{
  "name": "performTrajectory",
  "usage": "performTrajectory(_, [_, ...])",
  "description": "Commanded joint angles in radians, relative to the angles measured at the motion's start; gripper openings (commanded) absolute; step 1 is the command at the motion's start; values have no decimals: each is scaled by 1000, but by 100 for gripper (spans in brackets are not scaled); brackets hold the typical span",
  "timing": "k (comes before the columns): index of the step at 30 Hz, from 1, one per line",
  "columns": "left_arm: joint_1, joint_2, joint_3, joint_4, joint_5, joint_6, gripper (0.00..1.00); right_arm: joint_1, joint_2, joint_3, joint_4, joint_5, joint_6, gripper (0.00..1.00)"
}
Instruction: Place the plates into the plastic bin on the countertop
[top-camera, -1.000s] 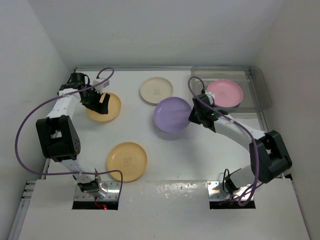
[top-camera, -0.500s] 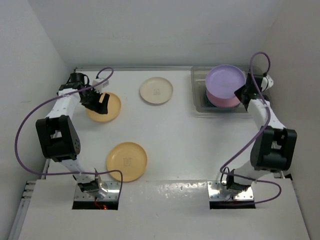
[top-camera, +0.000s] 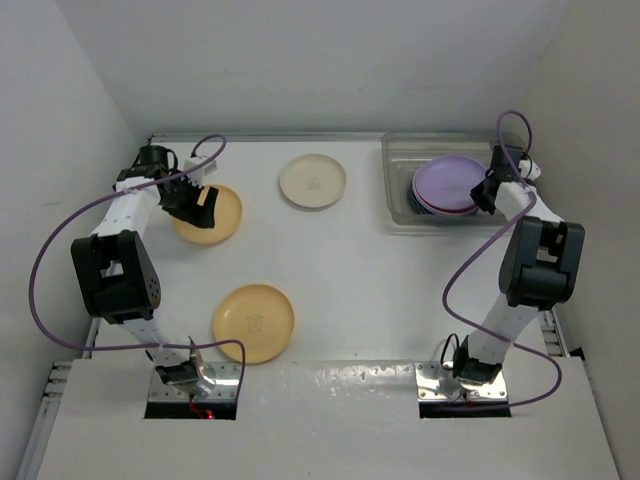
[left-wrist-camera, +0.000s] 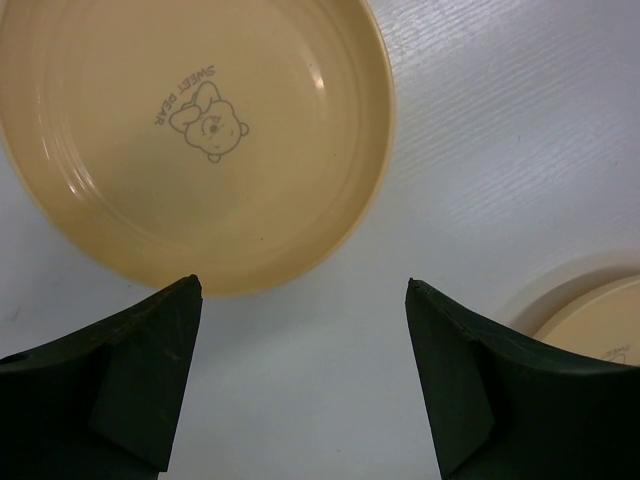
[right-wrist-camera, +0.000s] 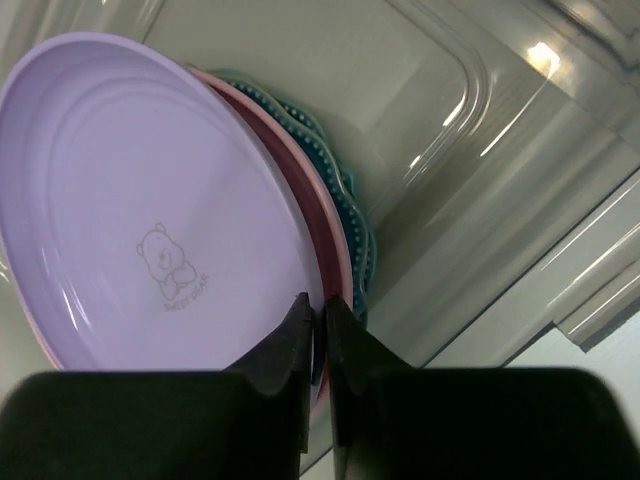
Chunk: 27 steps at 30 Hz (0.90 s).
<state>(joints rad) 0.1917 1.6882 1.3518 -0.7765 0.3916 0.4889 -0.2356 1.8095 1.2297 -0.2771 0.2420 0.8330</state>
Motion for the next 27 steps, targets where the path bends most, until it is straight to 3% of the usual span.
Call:
performTrajectory(1, [11, -5, 23, 5, 0, 4, 84, -4, 5, 59, -5, -30, -31, 11])
performTrajectory(3, [11, -5, 32, 5, 0, 4, 84, 7, 1, 51, -28, -18, -43, 23])
performTrajectory(4, [11, -5, 32, 5, 0, 4, 84, 9, -12, 41, -31, 5, -51, 37])
performTrajectory(6, [11, -5, 32, 5, 0, 4, 84, 10, -19, 31, -24, 13, -76, 50])
performTrajectory(7, [11, -5, 32, 5, 0, 4, 84, 13, -28, 30, -22, 13, -87, 62])
performTrajectory(8, [11, -5, 32, 5, 0, 4, 84, 15, -29, 37, -20, 13, -100, 66])
performTrajectory(13, [11, -15, 32, 5, 0, 4, 84, 81, -85, 97, -76, 91, -308, 71])
performTrajectory(17, [11, -42, 23, -4, 0, 4, 84, 281, -232, 50, -83, 245, -422, 80])
performTrajectory(18, [11, -42, 23, -4, 0, 4, 84, 282, -260, 28, -83, 238, -422, 82])
performTrajectory(19, [11, -42, 12, -4, 0, 4, 84, 370, -332, 4, -48, 220, -440, 82])
performTrajectory(21, [11, -53, 12, -4, 9, 4, 84, 427, -364, -93, -19, 30, -445, 83])
performTrajectory(23, [11, -53, 12, 5, 9, -32, 84, 545, -362, -131, 22, -174, -417, 75])
performTrajectory(27, [40, -62, 23, 28, -26, -108, 84, 789, -202, -20, -5, -364, -425, 71])
